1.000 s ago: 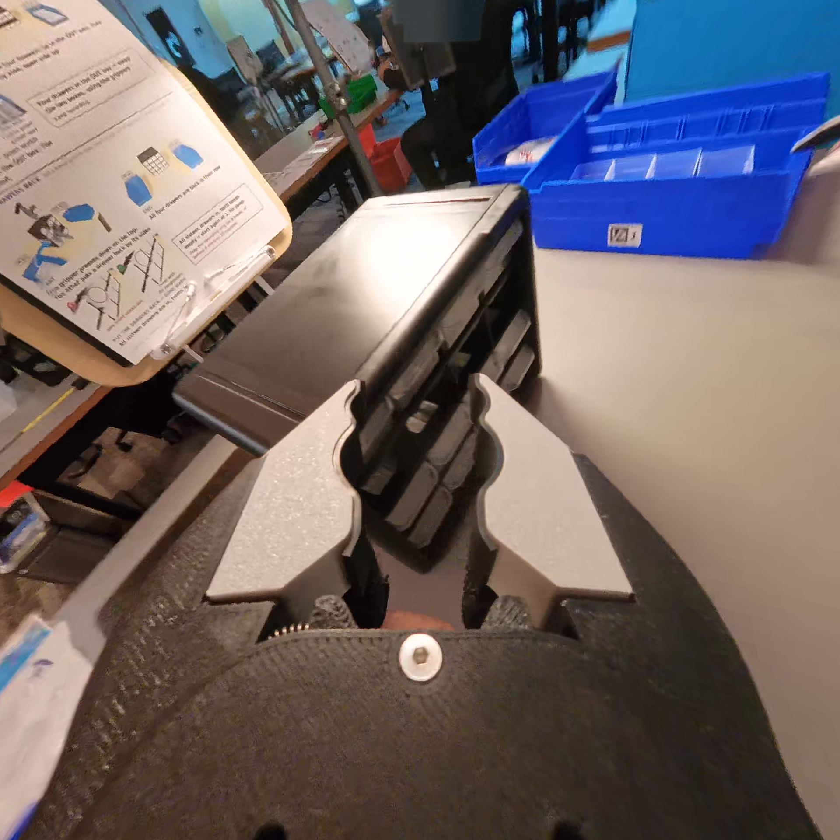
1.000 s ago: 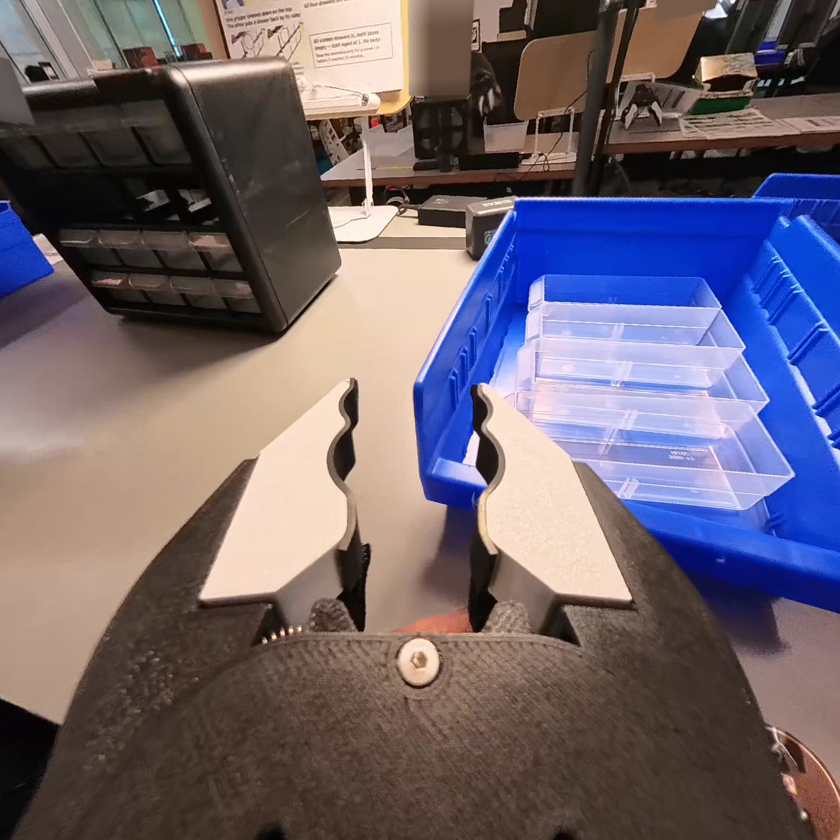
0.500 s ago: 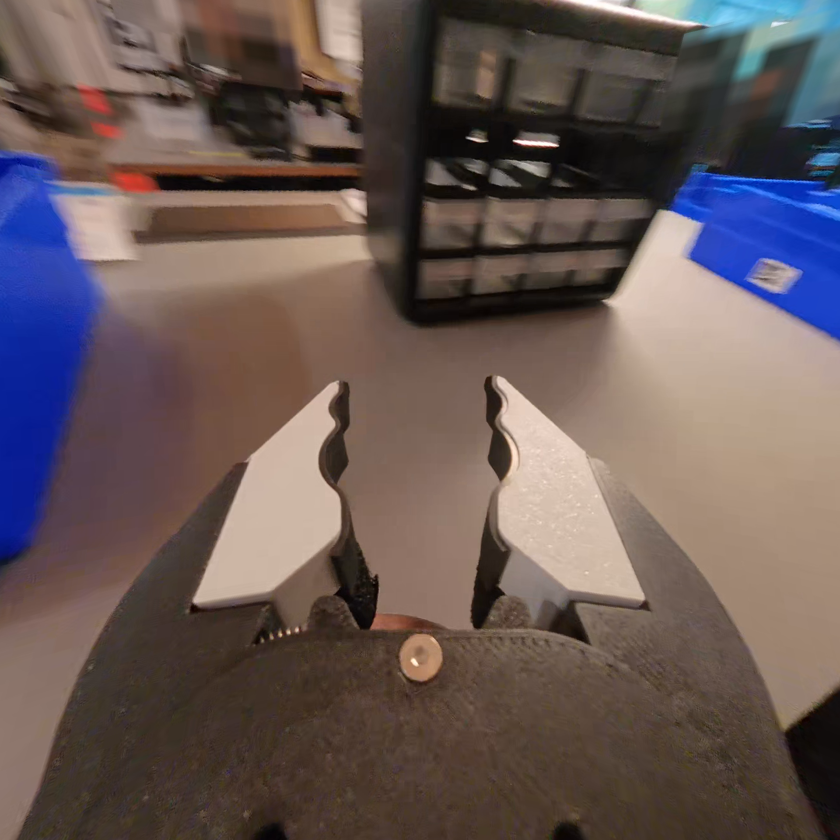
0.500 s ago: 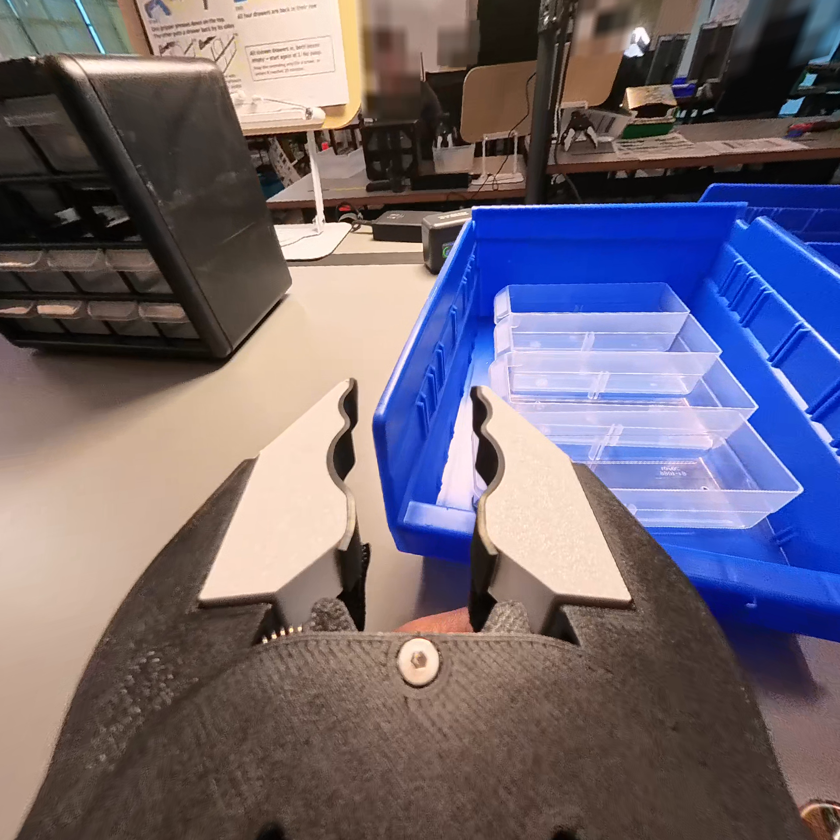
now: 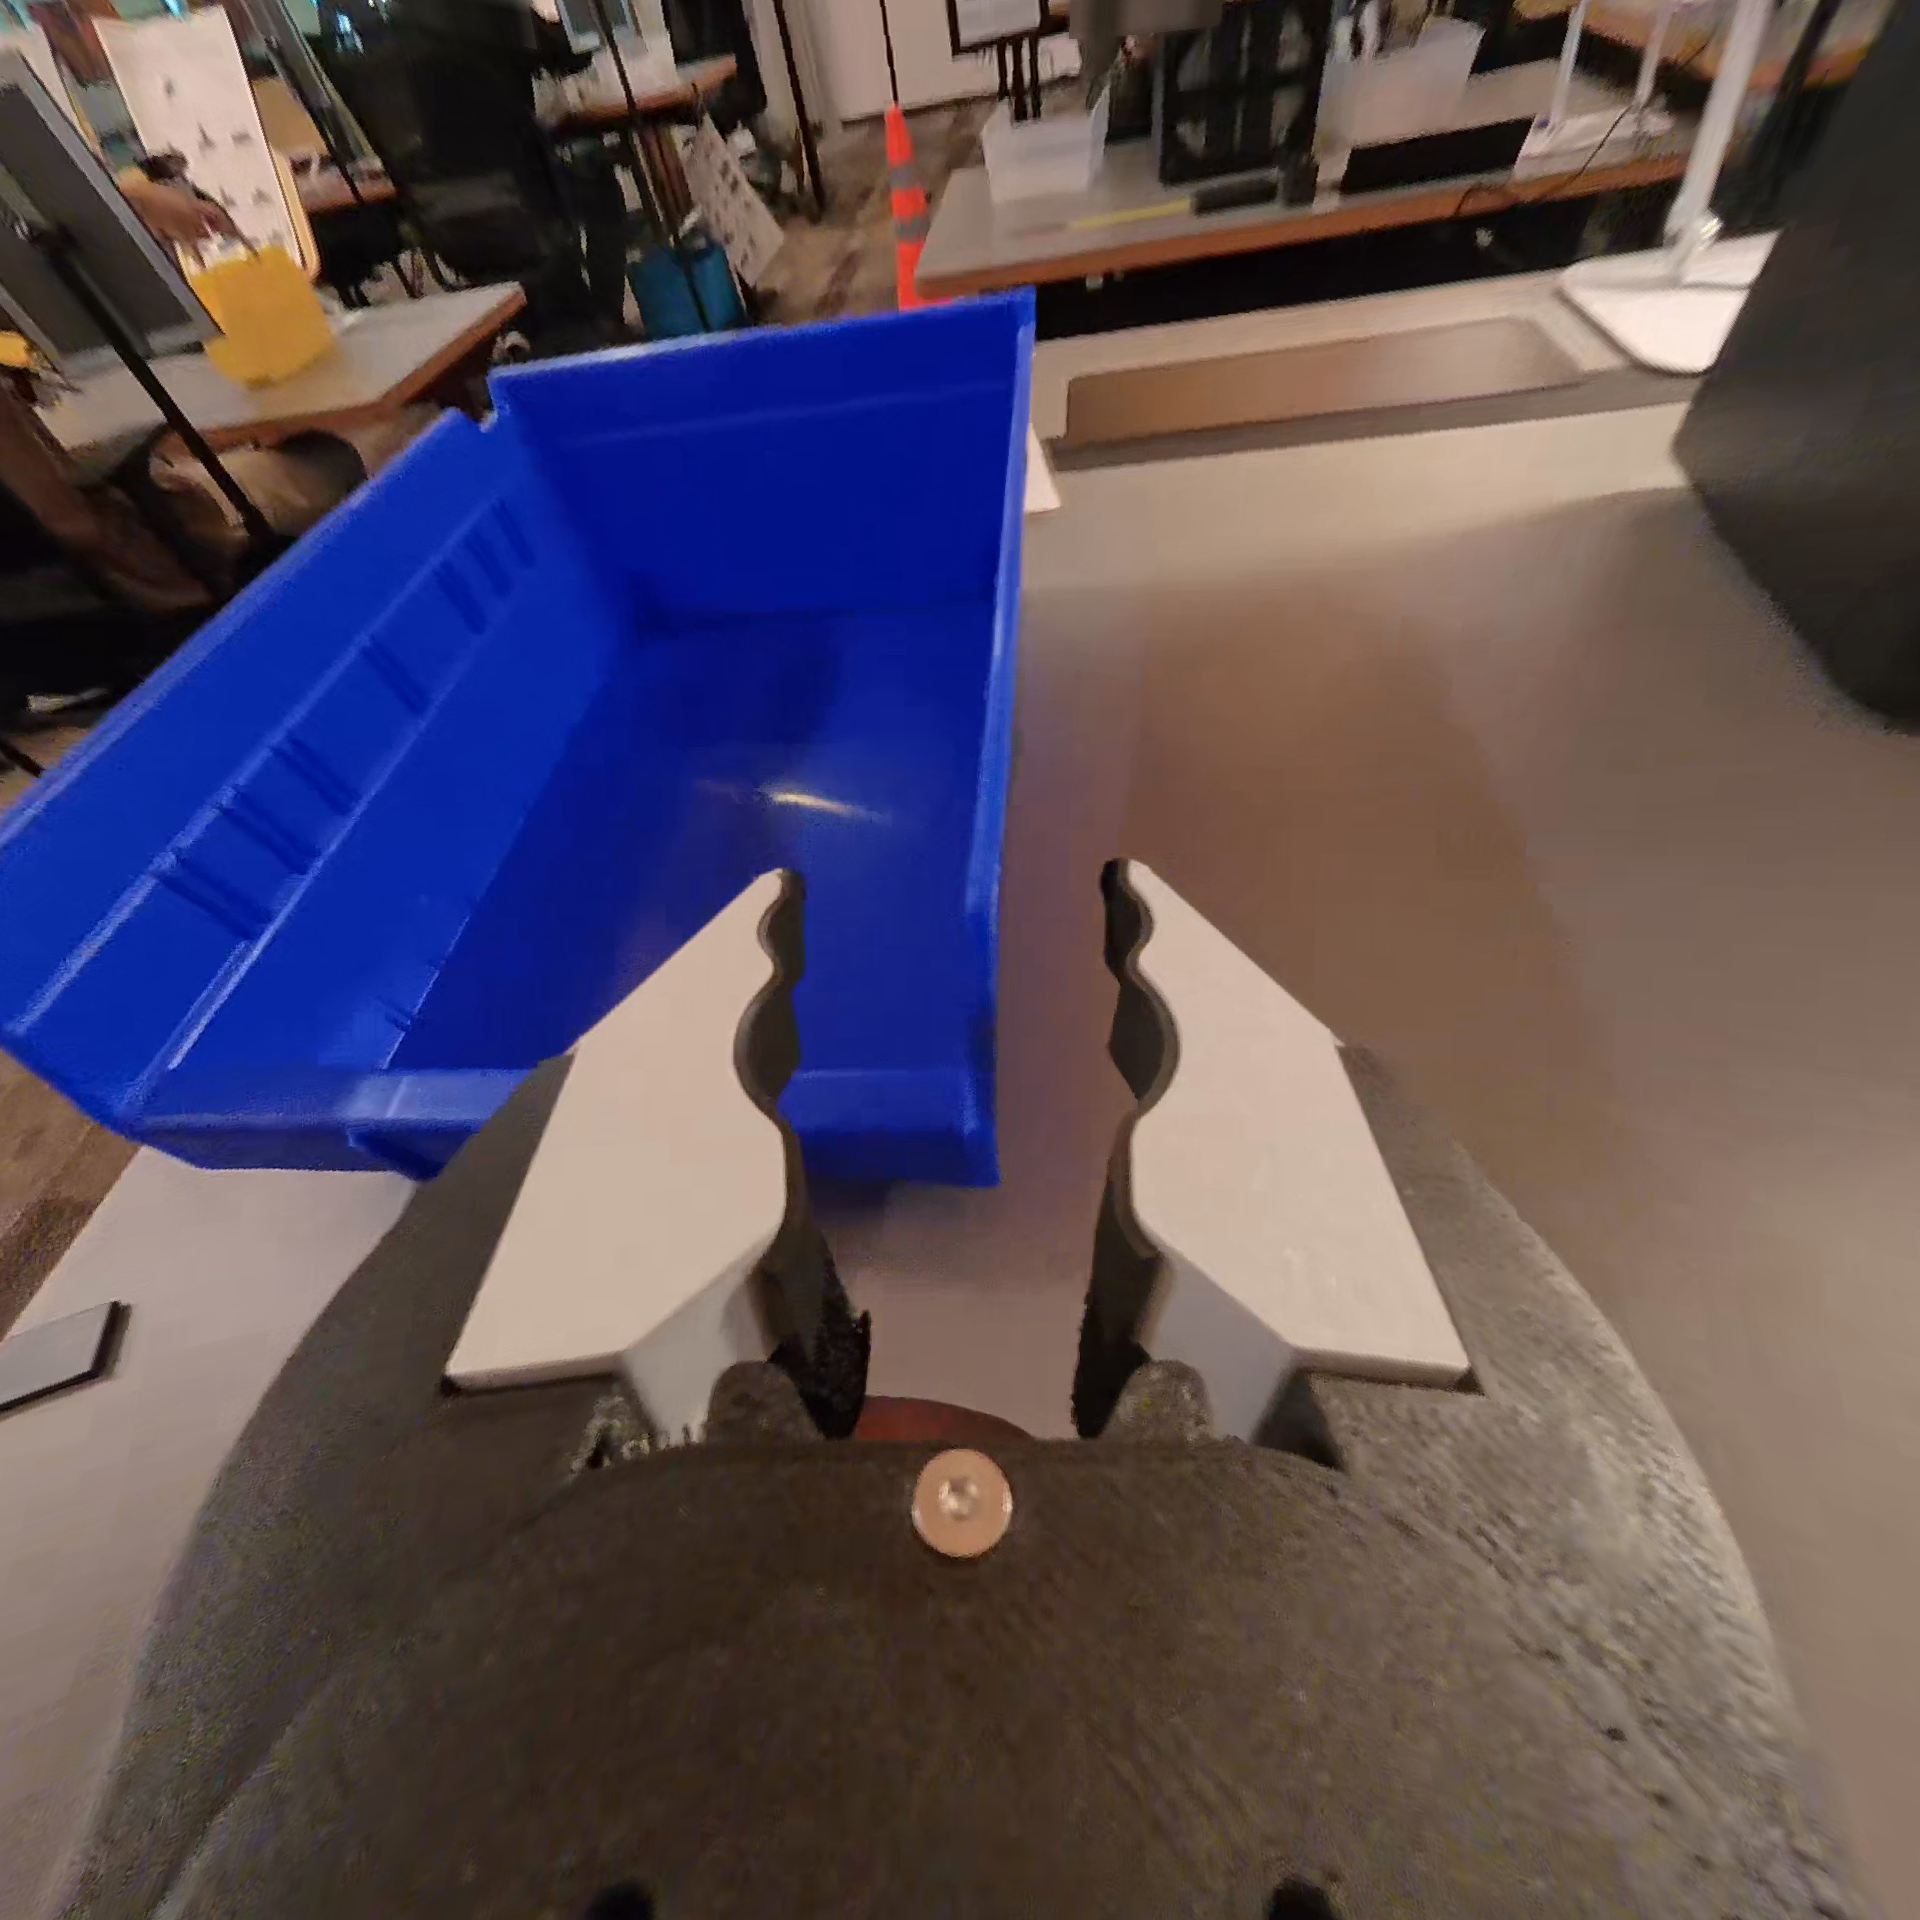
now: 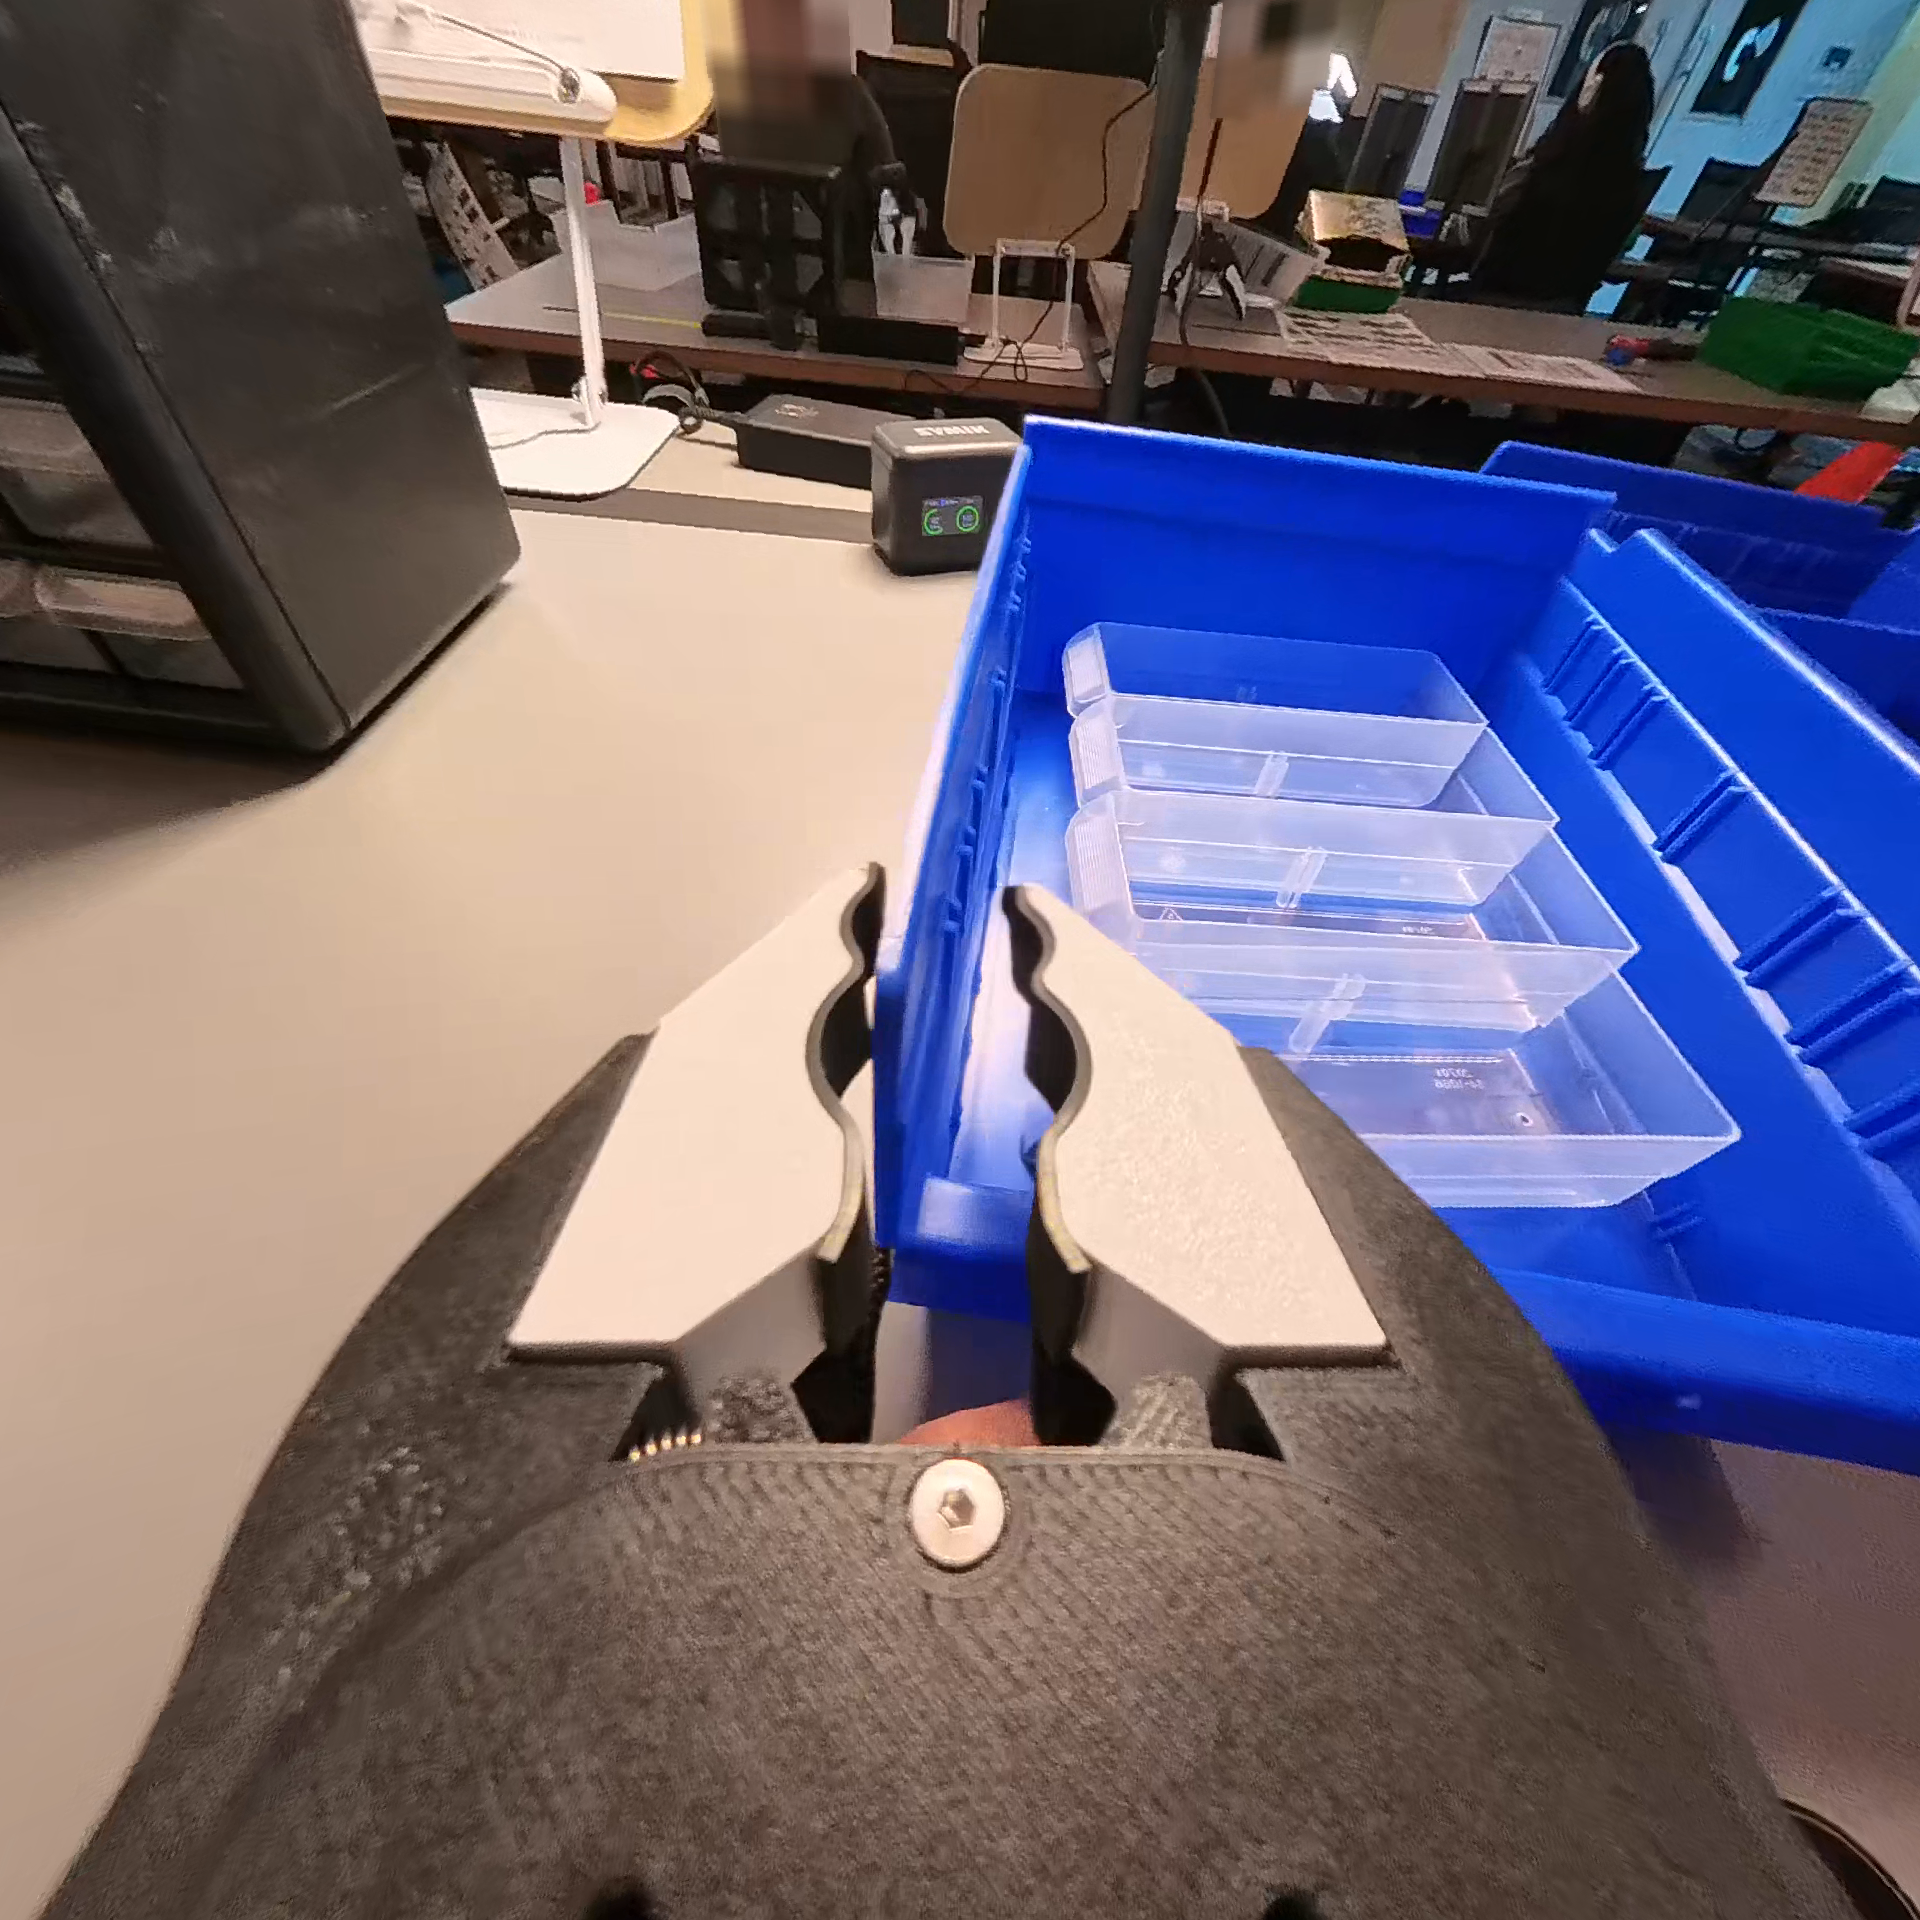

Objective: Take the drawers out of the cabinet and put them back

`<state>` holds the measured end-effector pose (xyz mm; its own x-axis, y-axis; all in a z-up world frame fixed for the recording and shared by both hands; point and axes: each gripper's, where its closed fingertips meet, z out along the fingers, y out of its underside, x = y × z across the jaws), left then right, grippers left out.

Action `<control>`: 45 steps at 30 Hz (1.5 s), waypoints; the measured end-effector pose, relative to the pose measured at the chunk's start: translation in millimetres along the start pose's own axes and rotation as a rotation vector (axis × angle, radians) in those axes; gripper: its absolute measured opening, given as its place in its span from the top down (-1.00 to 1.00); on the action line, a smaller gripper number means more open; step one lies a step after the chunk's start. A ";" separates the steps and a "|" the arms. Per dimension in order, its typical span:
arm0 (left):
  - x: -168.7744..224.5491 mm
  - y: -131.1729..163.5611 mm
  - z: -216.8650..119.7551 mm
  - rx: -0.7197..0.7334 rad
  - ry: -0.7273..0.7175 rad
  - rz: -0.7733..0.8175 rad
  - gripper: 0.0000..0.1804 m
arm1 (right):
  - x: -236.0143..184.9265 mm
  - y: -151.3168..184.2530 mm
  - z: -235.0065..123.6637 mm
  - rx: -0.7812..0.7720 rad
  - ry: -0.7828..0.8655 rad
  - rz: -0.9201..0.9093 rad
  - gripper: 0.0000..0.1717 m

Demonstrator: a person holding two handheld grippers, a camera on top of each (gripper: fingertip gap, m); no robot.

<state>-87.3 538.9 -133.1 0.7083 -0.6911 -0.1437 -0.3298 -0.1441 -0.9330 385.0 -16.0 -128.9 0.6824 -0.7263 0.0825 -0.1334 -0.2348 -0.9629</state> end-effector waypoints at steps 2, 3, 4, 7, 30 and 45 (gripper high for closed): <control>-2.1 4.5 13.0 -0.031 -0.004 0.008 0.56 | 0.8 0.2 -1.2 0.002 0.024 -0.023 0.92; -0.2 4.6 16.3 -0.031 0.002 0.015 0.72 | 2.7 1.1 -2.0 0.001 0.042 -0.031 0.94; 3.2 4.7 18.2 -0.029 0.015 0.021 0.88 | 4.1 1.4 -3.4 0.003 0.053 -0.037 0.95; 8.5 5.0 16.9 -0.008 0.016 0.032 0.98 | 5.4 3.6 -10.6 -0.001 0.045 -0.046 0.96; 74.5 -11.2 -136.7 0.201 0.410 0.045 1.00 | -36.7 27.2 -116.0 0.090 -0.430 -0.039 0.95; 123.3 -65.7 -255.6 0.481 0.799 0.130 1.00 | -122.6 37.7 -186.2 0.093 -0.884 -0.166 0.96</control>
<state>-137.8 282.2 -5.1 -0.0132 -0.9881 -0.1534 0.0429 0.1527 -0.9873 162.5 -56.1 -127.5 0.9961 0.0829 0.0317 0.0486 -0.2108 -0.9763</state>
